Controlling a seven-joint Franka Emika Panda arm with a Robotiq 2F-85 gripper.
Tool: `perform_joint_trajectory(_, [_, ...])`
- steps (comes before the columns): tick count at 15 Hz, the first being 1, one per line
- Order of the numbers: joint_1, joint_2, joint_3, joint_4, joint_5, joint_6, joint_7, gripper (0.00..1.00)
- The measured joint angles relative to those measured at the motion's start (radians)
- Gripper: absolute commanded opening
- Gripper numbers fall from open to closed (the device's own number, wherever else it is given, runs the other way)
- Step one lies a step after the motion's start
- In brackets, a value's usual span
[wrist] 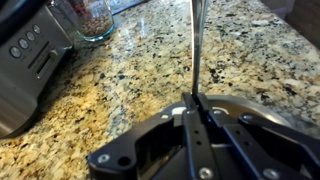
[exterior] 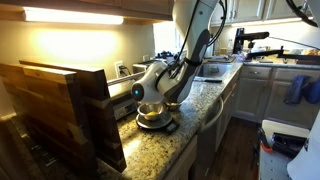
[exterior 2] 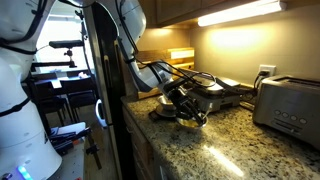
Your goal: Use the spoon to scoop some powder from the bowl on the right into the bowl on the left
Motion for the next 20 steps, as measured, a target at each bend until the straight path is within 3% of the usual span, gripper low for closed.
perform_joint_trajectory(20, [-0.074,-0.055,0.004,0.019,0.284,0.180,-0.028,0.04])
